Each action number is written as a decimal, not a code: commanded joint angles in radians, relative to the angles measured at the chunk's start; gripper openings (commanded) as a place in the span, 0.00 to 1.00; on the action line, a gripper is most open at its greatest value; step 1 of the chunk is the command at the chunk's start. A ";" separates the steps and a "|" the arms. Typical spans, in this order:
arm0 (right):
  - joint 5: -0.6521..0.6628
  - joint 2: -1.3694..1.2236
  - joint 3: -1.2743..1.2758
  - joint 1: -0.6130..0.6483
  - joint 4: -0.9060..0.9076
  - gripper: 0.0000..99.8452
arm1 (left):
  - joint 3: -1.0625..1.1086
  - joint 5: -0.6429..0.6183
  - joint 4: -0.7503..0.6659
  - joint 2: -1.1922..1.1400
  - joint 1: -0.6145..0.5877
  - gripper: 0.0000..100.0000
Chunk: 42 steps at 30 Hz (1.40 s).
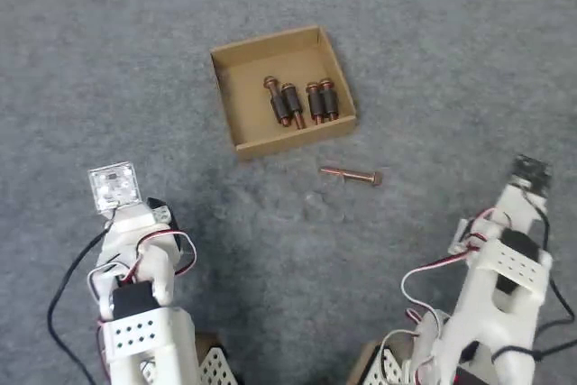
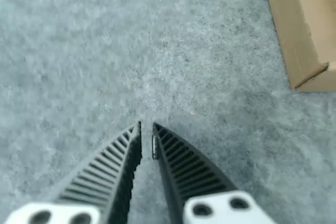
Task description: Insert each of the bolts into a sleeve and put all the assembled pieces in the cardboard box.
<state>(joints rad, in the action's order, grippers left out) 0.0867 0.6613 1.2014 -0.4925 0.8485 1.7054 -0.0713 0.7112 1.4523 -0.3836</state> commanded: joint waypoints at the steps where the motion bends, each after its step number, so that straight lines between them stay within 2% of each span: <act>1: 0.009 0.048 -0.006 -0.061 0.018 0.01 | -0.048 0.124 -0.012 0.012 0.035 0.04; 5: 0.012 0.048 0.005 -0.059 0.012 0.01 | -0.193 0.132 0.133 0.008 0.152 0.04; 11: 0.014 0.048 0.006 -0.058 0.012 0.01 | -0.493 0.130 0.390 -0.003 0.428 0.04; 15: 0.014 0.048 0.006 -0.056 0.010 0.01 | -0.621 0.130 0.430 -0.135 0.545 0.04; 19: 0.014 0.048 0.009 -0.056 -0.008 0.01 | -0.739 0.149 0.425 -0.374 0.626 0.04; 27: 0.014 0.048 0.037 -0.059 -0.068 0.01 | -1.035 0.499 0.431 -0.838 0.878 0.04; 31: 0.014 0.048 0.037 -0.058 -0.070 0.01 | -1.132 0.606 0.428 -1.031 0.939 0.04; 36: 0.014 0.047 0.037 -0.058 -0.073 0.01 | -1.236 0.764 0.460 -1.269 0.961 0.06; 42: 0.014 0.047 0.037 -0.058 -0.073 0.01 | -1.400 0.786 0.470 -1.485 0.951 0.12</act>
<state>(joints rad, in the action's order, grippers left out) 0.0898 0.6628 1.2490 -0.5401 0.7994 0.4427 0.6943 1.1745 0.0453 0.5692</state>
